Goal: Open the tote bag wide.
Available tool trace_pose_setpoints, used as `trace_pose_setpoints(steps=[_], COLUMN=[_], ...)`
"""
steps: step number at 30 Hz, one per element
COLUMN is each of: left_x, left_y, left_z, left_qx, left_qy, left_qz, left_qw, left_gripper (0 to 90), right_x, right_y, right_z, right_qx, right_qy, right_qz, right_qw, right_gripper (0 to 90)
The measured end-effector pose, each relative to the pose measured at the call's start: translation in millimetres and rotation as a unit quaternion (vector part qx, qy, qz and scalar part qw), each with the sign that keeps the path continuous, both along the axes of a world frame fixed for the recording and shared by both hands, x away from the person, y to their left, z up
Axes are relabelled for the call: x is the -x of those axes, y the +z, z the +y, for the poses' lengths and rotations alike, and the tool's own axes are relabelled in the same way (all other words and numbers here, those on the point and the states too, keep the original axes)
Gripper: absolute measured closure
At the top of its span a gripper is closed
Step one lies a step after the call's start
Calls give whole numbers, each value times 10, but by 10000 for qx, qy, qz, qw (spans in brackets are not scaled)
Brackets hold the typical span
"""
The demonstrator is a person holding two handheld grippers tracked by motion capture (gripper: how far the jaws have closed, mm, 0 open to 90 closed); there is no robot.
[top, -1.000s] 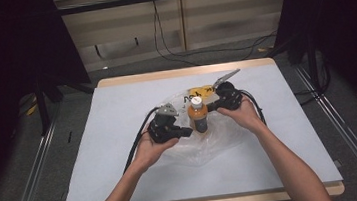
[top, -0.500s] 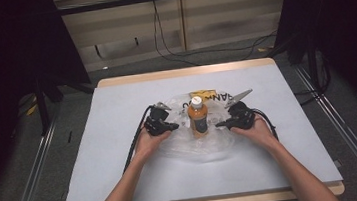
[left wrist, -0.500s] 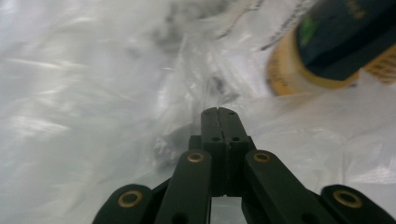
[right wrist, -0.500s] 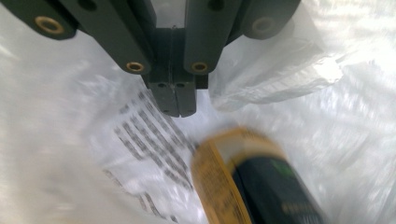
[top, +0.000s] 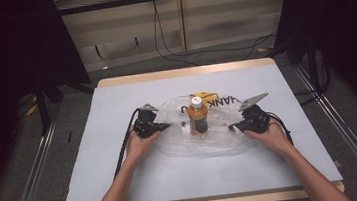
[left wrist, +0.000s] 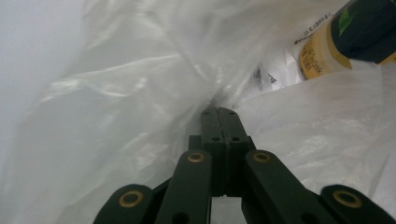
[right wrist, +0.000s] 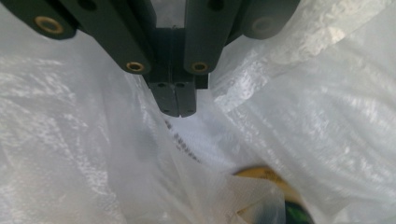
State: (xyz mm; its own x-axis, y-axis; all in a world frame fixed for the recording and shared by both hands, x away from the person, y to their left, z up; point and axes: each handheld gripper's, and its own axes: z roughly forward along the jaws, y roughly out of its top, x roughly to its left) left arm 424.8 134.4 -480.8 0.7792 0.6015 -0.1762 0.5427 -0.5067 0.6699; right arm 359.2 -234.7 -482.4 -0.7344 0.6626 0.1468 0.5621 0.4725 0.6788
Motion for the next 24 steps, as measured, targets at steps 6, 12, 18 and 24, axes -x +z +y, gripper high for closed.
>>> trace_pose_setpoints(steps=[6, 12, 18, 24], left_x=[85, 154, 260, 497], left_y=[3, 38, 179, 346], left_z=[-124, -73, 65, 232], left_qx=[7, 328, 865, 1359], left_qy=[-349, -415, -425, -465], left_qz=[12, -130, -356, -775], left_qw=[9994, 9985, 9947, 9866], left_gripper=[900, 900, 900, 843], right_x=[-109, -93, -4, 216], right_y=[-37, -43, 117, 314], right_z=[109, 167, 110, 1], right_qx=[-119, -317, -803, -1268], right_qy=[-371, -470, -544, -632], right_qz=[-153, -266, -478, -806], right_qw=[9991, 9980, 9941, 9866], right_gripper=[900, 900, 900, 795])
